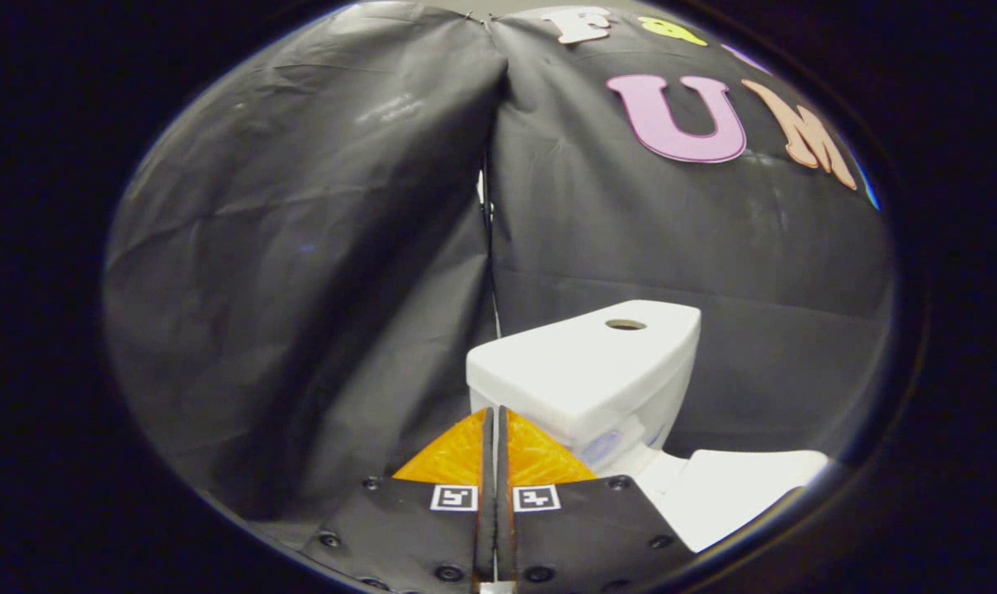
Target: Open the toilet lid.
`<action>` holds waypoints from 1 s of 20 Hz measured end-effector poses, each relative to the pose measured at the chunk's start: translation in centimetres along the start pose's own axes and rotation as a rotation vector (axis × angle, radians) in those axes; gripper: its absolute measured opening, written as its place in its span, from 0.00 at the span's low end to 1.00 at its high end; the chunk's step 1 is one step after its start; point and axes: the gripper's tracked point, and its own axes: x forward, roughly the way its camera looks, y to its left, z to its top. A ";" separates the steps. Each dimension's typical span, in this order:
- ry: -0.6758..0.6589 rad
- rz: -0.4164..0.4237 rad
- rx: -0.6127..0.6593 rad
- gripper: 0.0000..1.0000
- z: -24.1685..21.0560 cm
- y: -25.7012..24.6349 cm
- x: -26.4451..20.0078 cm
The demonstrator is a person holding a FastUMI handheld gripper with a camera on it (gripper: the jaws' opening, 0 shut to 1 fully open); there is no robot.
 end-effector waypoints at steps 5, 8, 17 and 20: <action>-0.058 -0.039 0.078 0.01 2.9 -5.1 -5.5; -0.112 -0.081 0.132 0.01 3.1 -7.9 -11.3; -0.218 -0.259 0.151 0.33 5.5 -12.9 -15.5; -0.204 -0.321 0.161 0.81 5.2 -15.1 -16.3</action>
